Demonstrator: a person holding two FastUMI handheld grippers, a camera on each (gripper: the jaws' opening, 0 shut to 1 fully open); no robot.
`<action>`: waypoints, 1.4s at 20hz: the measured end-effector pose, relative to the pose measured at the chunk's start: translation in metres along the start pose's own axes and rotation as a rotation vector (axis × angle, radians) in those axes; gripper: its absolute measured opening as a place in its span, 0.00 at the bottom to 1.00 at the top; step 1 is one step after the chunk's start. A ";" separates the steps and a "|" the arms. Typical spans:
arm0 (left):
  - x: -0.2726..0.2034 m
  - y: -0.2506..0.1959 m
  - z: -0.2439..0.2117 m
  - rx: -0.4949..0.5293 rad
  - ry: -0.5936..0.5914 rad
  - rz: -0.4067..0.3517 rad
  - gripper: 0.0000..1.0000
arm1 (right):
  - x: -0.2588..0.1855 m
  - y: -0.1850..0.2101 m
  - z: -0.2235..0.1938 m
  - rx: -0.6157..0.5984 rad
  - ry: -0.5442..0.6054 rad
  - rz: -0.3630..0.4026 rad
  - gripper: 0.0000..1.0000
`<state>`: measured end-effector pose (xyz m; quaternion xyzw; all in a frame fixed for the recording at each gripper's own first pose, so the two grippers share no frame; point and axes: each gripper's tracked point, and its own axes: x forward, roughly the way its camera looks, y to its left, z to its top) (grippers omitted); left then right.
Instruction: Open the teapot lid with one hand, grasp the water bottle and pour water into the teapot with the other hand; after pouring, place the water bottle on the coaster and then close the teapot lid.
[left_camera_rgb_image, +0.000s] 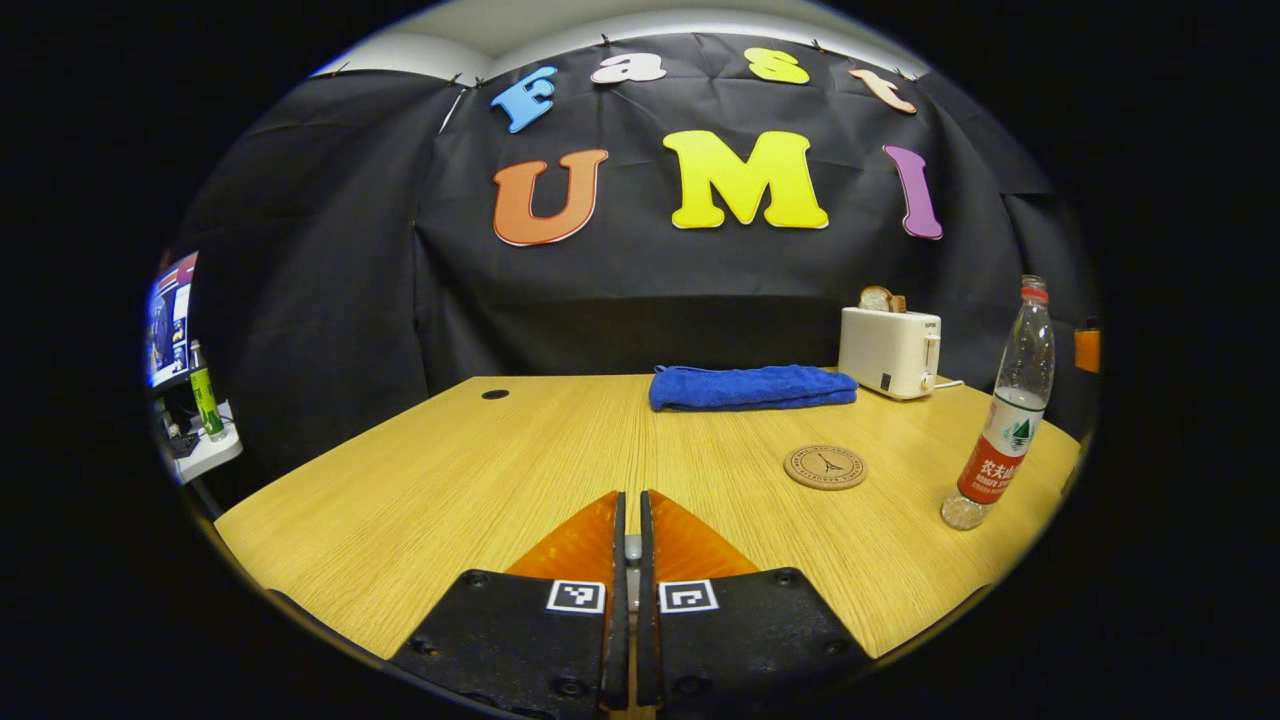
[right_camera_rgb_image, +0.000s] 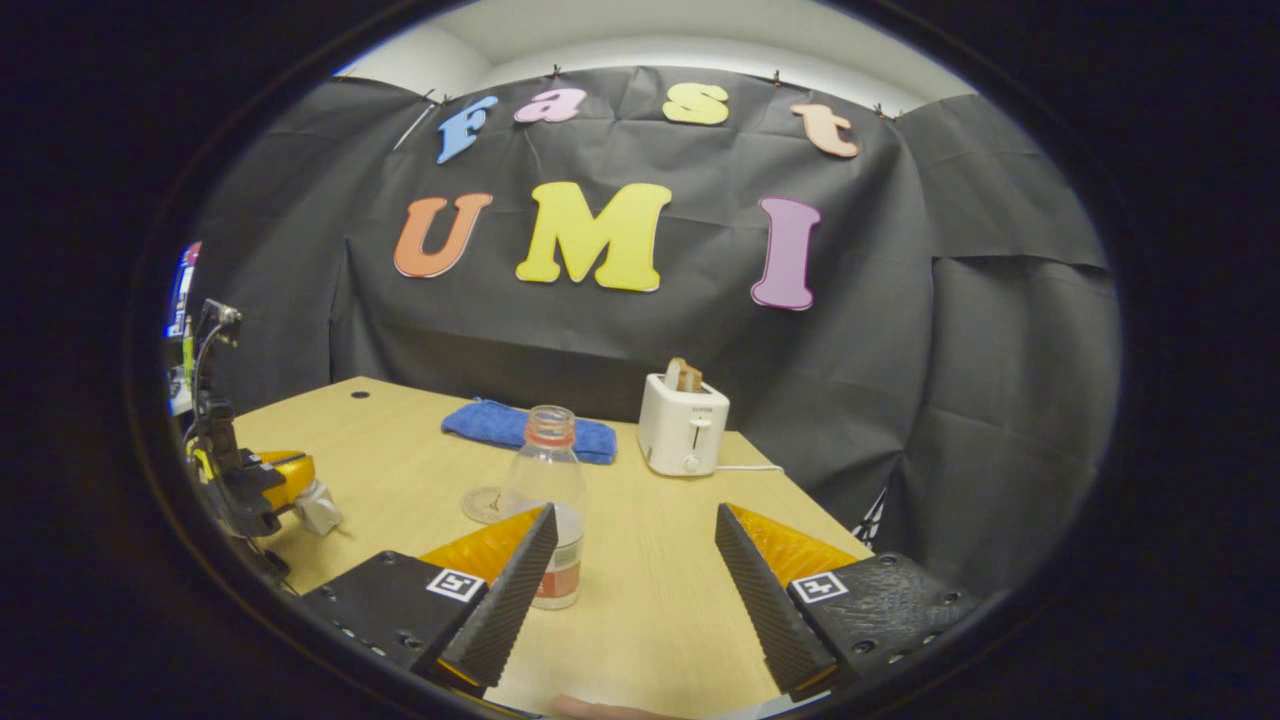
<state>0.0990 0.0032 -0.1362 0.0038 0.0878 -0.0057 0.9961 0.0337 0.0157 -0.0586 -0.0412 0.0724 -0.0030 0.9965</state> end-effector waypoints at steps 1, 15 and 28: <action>0.001 0.001 0.001 -0.004 0.000 0.002 0.04 | 0.002 0.002 -0.002 0.002 0.003 0.005 0.98; -0.038 0.005 0.048 -0.042 -0.042 -0.045 0.03 | 0.056 0.067 -0.046 0.058 -0.025 0.129 0.95; -0.079 0.064 0.090 -0.036 -0.075 -0.026 0.03 | 0.073 0.107 -0.030 -0.011 -0.068 0.136 0.77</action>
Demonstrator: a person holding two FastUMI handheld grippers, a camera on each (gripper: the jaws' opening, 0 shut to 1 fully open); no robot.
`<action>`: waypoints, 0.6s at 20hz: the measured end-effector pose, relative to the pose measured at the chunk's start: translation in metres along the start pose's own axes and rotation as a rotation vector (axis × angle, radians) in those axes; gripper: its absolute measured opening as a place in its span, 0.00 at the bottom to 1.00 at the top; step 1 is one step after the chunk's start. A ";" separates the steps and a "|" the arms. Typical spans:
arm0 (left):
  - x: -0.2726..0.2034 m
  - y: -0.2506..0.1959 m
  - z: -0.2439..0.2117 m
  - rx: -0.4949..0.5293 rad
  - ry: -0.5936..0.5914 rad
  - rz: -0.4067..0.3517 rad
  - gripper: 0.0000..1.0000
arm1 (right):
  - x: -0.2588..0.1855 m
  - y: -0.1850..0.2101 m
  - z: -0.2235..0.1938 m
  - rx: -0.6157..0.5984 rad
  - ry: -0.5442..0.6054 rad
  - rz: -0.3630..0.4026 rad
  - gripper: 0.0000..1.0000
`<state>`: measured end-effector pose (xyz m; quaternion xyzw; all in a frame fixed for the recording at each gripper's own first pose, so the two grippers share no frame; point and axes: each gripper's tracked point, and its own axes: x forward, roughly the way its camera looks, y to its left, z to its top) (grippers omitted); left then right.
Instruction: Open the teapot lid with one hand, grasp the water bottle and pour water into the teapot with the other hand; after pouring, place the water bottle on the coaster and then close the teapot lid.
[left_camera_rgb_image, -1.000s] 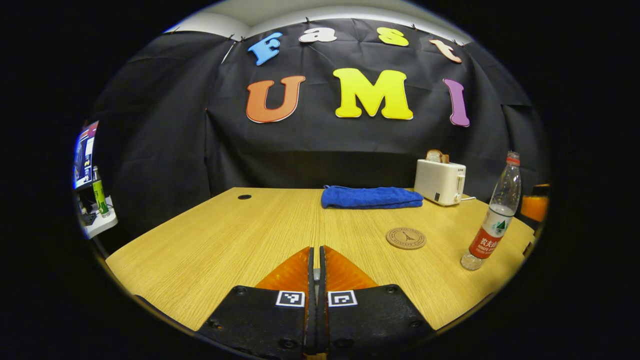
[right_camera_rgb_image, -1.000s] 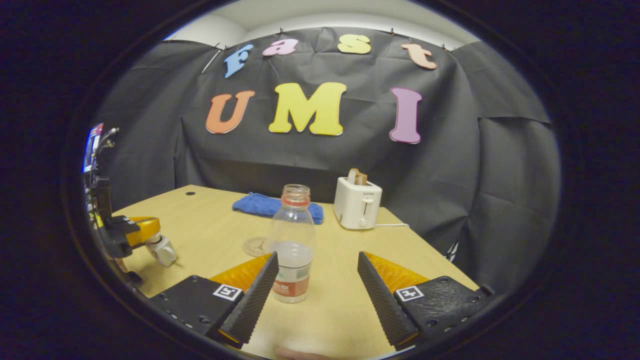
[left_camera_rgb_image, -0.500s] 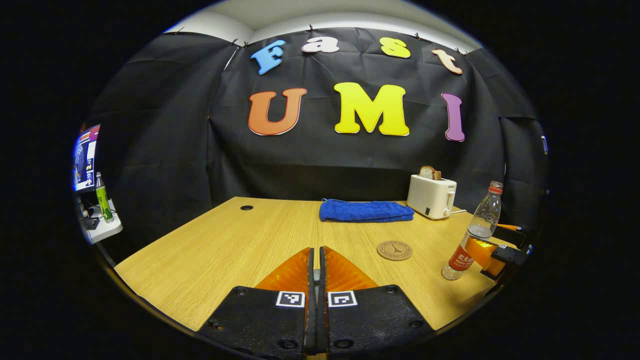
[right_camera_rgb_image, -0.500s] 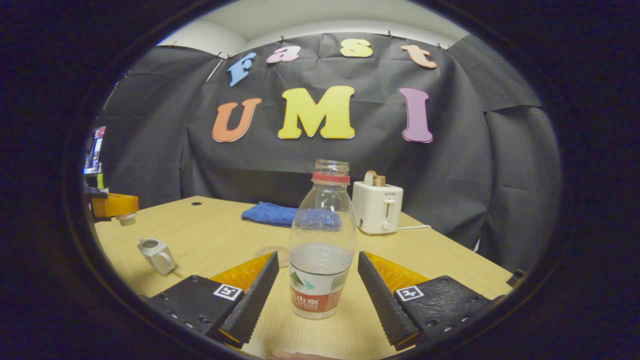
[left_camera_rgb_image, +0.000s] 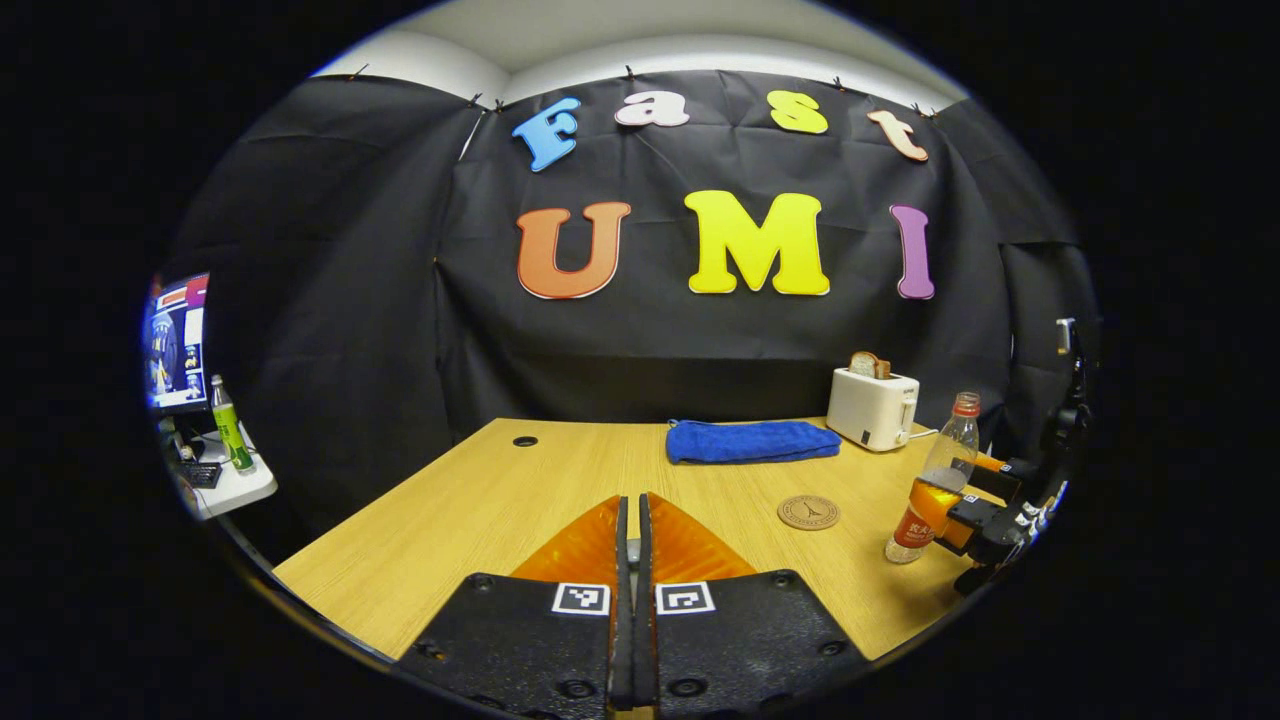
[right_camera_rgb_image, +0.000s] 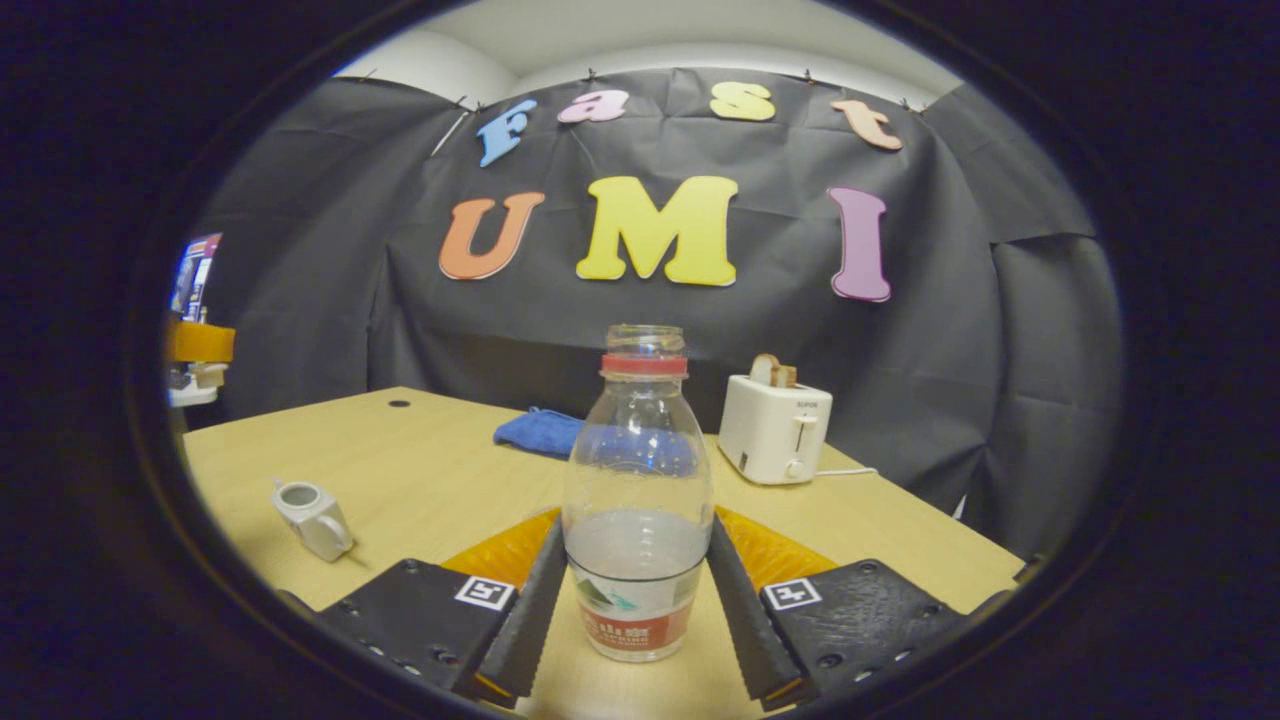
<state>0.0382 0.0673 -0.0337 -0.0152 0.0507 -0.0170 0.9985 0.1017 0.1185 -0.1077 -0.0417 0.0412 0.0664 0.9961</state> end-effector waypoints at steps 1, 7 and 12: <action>-0.003 0.004 0.002 -0.016 0.001 -0.007 0.03 | -0.003 0.004 0.004 -0.025 -0.001 -0.005 0.77; -0.009 0.021 0.002 -0.028 0.025 -0.029 0.02 | -0.014 0.043 0.017 -0.251 0.022 -0.020 0.77; -0.016 0.026 0.012 -0.003 -0.003 -0.045 0.03 | -0.008 0.060 0.007 -0.520 0.080 -0.075 0.75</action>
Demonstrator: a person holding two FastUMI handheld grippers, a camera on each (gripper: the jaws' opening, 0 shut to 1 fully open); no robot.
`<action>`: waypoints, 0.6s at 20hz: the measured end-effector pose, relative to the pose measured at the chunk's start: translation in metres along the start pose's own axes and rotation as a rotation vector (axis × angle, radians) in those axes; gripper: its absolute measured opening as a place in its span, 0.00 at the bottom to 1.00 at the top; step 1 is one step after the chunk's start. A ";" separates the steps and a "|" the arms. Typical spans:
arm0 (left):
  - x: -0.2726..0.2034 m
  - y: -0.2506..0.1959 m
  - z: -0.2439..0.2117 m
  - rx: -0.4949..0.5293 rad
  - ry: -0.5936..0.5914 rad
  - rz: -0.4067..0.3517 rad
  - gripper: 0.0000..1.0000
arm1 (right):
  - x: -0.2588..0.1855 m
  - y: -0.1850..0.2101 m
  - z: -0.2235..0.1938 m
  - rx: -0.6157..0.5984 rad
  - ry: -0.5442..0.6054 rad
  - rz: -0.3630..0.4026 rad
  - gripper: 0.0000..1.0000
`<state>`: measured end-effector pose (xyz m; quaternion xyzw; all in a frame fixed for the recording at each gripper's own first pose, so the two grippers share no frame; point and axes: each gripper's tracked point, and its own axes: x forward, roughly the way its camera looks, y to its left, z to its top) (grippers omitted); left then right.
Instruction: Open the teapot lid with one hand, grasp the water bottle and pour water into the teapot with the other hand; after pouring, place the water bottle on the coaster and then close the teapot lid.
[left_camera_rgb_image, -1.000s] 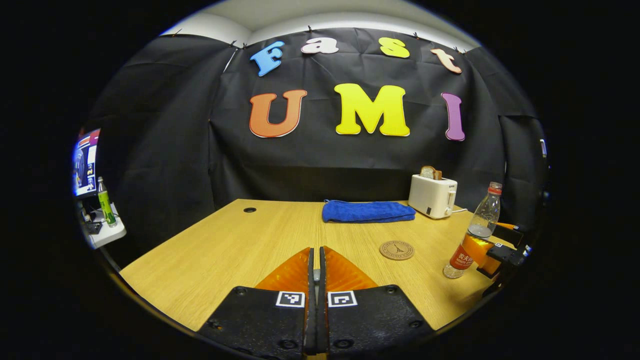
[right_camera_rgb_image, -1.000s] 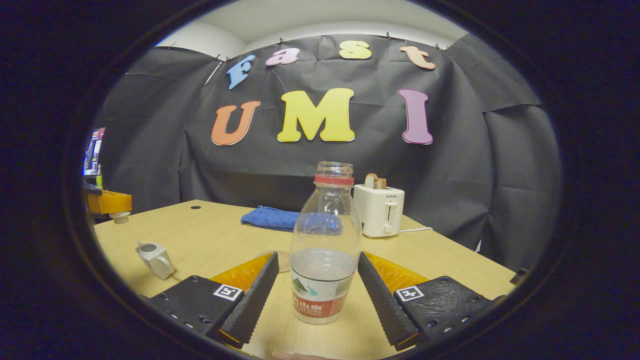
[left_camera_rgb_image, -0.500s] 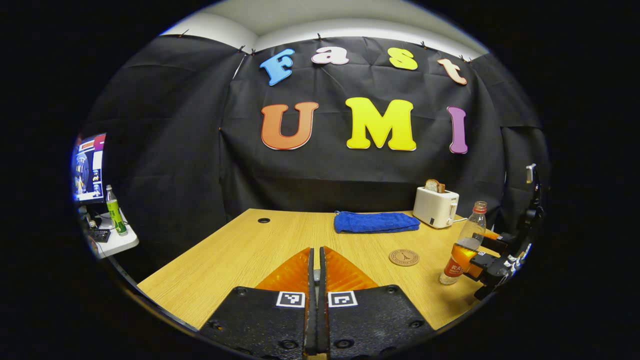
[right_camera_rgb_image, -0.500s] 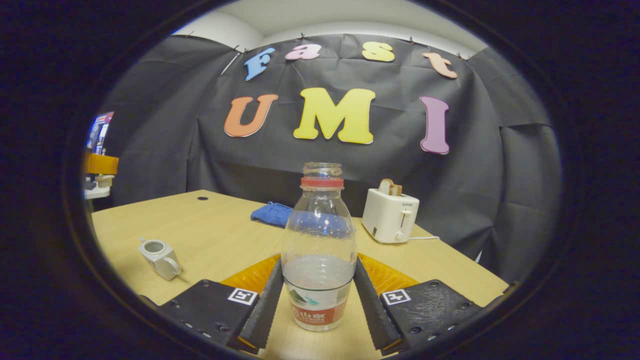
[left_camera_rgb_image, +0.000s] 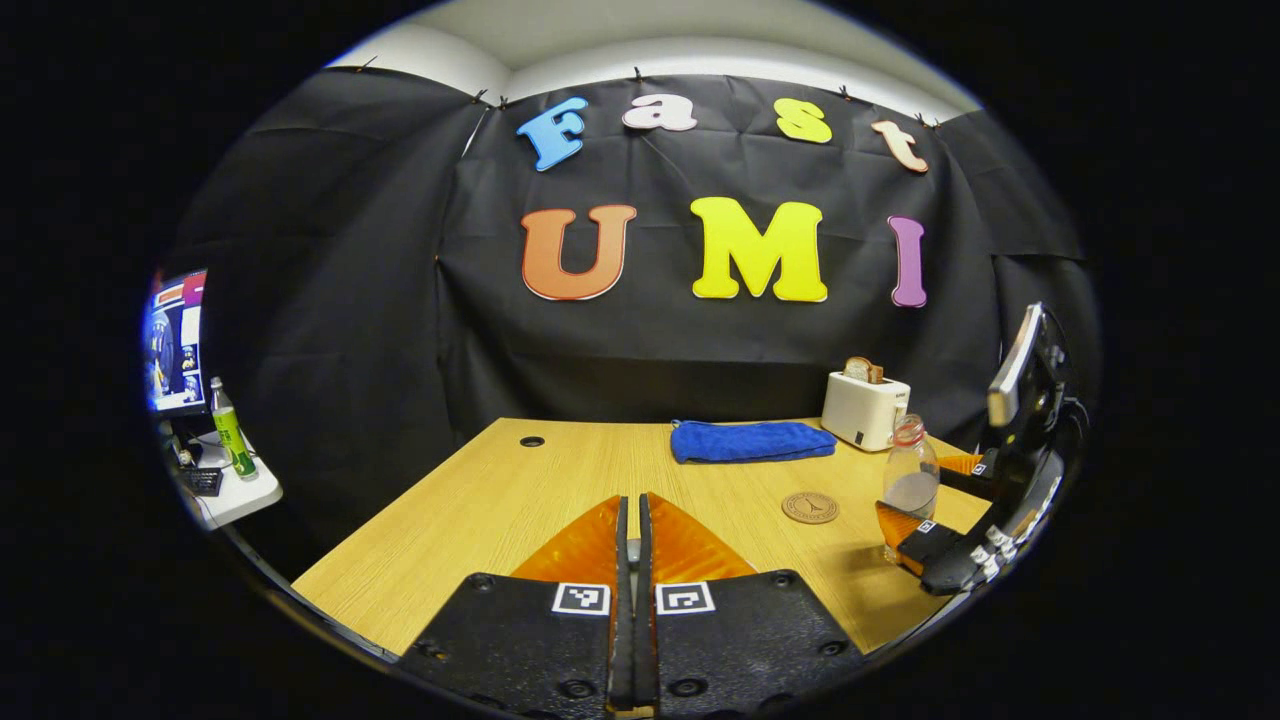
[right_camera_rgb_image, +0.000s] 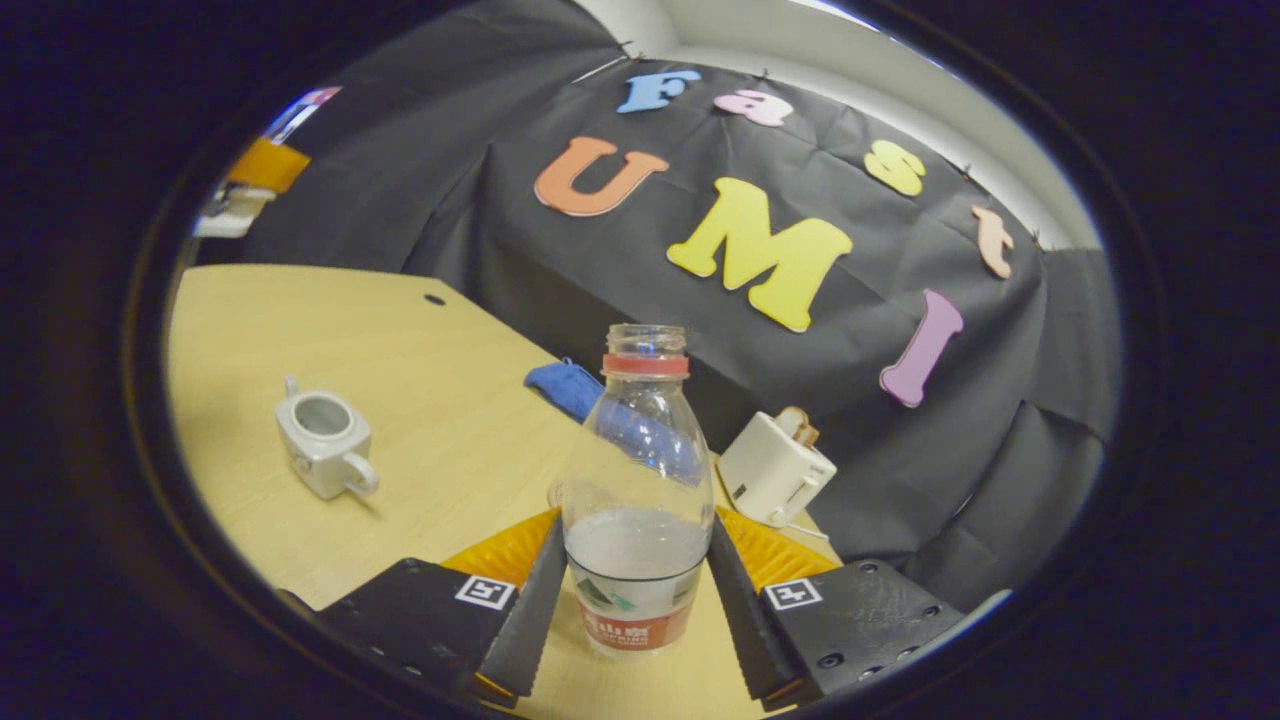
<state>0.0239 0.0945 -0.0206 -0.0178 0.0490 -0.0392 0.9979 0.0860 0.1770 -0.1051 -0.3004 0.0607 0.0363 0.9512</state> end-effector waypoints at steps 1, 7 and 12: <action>0.000 0.000 0.002 -0.010 -0.008 -0.004 0.03 | 0.002 0.003 0.000 -0.050 0.006 -0.010 0.75; 0.000 0.016 0.000 -0.010 0.000 0.021 0.03 | 0.009 0.016 0.003 -0.373 0.012 -0.068 0.77; -0.001 0.020 -0.001 -0.022 -0.002 0.015 0.03 | 0.009 0.030 0.016 -0.655 -0.094 -0.129 0.77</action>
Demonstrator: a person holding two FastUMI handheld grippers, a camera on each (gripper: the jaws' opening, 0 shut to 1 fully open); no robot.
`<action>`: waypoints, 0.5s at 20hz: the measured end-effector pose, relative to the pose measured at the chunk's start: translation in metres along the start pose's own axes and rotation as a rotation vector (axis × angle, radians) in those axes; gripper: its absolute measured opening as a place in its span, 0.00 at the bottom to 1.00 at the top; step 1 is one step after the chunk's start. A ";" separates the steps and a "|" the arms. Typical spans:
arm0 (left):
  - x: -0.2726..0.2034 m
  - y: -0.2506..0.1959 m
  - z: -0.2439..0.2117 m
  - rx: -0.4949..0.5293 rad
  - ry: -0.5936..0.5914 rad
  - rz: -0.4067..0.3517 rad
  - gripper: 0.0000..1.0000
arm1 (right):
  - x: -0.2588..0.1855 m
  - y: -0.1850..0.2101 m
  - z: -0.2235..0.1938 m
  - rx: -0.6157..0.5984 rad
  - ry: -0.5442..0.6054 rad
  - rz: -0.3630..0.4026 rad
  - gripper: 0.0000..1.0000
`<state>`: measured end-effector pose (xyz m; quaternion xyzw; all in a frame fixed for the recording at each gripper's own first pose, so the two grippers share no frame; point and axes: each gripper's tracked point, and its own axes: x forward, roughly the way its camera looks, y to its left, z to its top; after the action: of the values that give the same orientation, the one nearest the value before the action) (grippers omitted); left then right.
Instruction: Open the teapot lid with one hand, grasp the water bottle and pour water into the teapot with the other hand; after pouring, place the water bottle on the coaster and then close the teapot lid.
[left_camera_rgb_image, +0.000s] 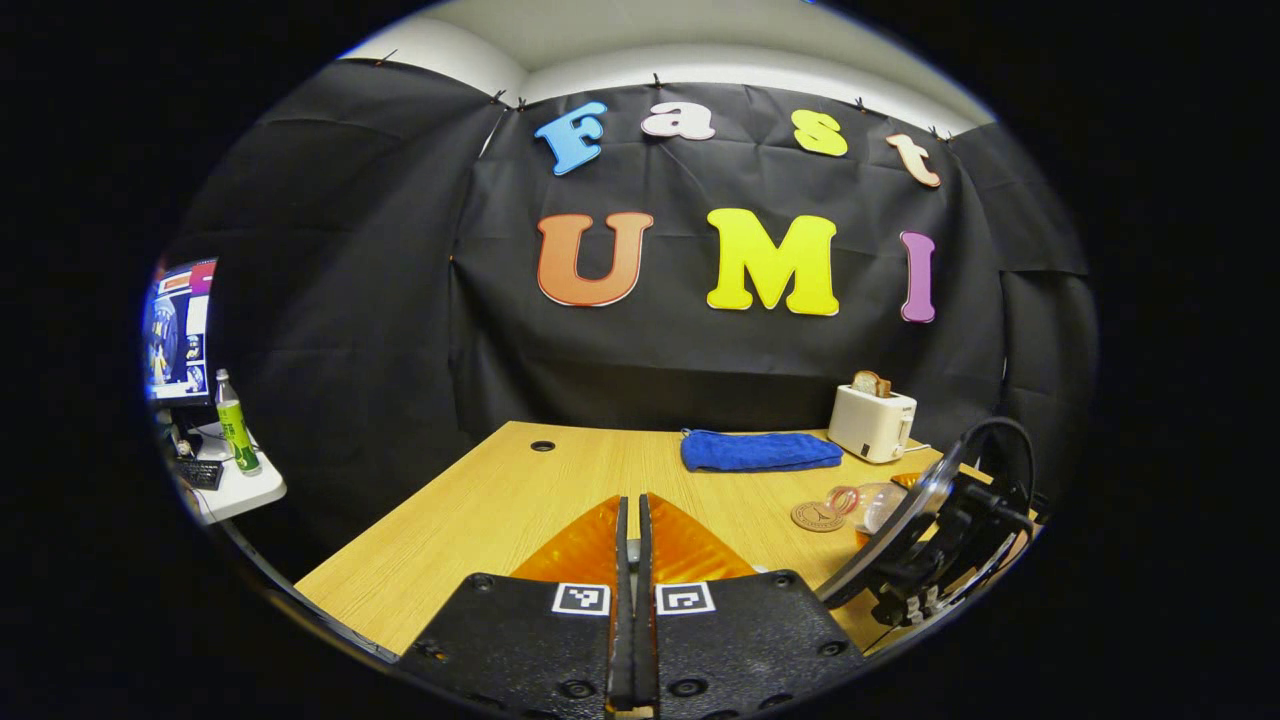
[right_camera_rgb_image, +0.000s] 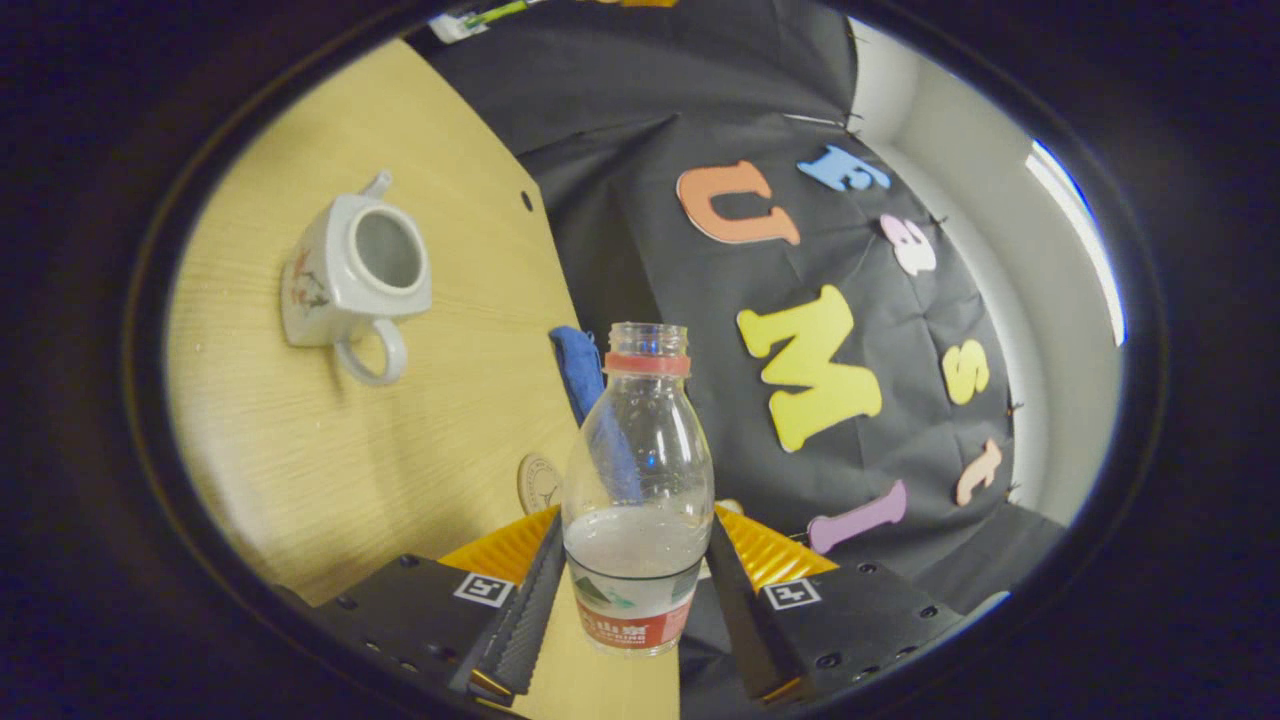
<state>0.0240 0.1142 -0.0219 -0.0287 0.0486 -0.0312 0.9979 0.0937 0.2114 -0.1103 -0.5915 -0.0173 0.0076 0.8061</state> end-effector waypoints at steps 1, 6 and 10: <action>0.001 0.001 -0.003 0.003 0.006 0.003 0.03 | 0.001 0.001 0.005 -0.044 -0.010 -0.003 0.77; 0.003 -0.001 -0.004 0.031 0.016 0.006 0.03 | -0.006 0.004 0.022 -0.316 -0.059 -0.051 0.77; 0.001 -0.003 -0.003 0.047 0.015 -0.001 0.03 | -0.009 0.000 0.029 -0.459 -0.085 -0.081 0.77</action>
<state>0.0249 0.1105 -0.0250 -0.0048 0.0553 -0.0328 0.9979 0.0836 0.2392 -0.1019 -0.7572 -0.0763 -0.0039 0.6487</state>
